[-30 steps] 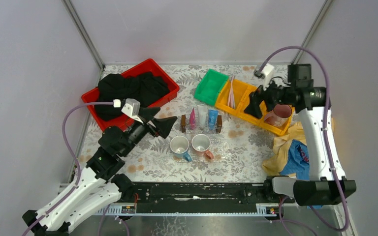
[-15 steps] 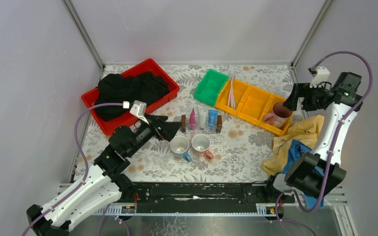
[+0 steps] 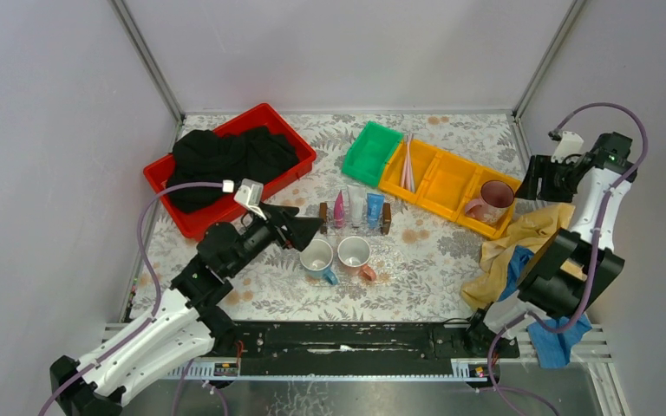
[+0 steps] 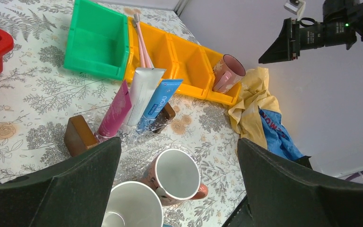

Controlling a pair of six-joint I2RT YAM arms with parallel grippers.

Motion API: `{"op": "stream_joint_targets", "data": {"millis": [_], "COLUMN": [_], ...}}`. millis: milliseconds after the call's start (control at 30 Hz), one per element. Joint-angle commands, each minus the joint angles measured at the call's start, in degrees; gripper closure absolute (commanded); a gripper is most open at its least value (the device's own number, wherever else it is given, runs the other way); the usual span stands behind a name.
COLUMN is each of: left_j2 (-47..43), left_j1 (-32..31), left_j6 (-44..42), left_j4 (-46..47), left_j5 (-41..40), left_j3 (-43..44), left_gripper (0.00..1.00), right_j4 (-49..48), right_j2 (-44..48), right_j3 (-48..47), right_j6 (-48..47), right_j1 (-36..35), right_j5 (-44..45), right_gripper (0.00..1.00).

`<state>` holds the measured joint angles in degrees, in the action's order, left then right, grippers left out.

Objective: Prepare toiletry sets of a toothbrush and toothpaste on the tray

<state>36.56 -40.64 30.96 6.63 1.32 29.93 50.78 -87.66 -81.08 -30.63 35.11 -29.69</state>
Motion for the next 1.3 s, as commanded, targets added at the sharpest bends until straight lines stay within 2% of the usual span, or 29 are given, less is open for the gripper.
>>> {"op": "stream_joint_targets", "data": {"millis": [0, 167, 267, 600, 733, 1000, 1267], "left_j2": [-1.08, -2.90, -4.01, -4.60, -4.57, -3.86, -3.52], "left_j1": [0.47, 0.48, 0.51, 0.46, 0.48, 0.48, 0.48], "left_j6": [-0.05, 0.06, -0.06, -0.65, -0.31, -0.07, 0.77], "left_j4": [4.34, 3.88, 3.47, 1.69, 1.68, 0.39, -0.57], "left_j5": [0.78, 0.41, -0.23, -0.49, -0.24, 0.47, 1.27], "left_j3": [-1.11, -1.86, -2.52, -2.01, -2.00, -1.12, -0.67], "left_gripper": [0.00, 0.00, 0.00, 0.00, 0.00, 0.00, 0.00], "right_j4": [1.21, -1.02, -1.64, -3.42, -3.64, -4.41, -5.23], "right_j2": [-3.45, -4.85, -6.24, -10.03, -11.34, -13.72, -14.45], "right_j3": [-2.89, -2.74, -3.72, -3.77, -4.03, -4.00, -4.49], "right_j6": [0.13, 0.97, 1.60, 2.03, 2.19, 2.76, 3.30], "right_j1": [-1.72, -5.34, -6.48, -9.29, -9.77, -10.50, -10.85], "right_j5": [1.50, 6.29, 8.38, 11.25, 11.41, 12.25, 13.94], "right_gripper": [0.34, 0.34, 0.44, 0.50, 0.60, 0.61, 0.68]}}
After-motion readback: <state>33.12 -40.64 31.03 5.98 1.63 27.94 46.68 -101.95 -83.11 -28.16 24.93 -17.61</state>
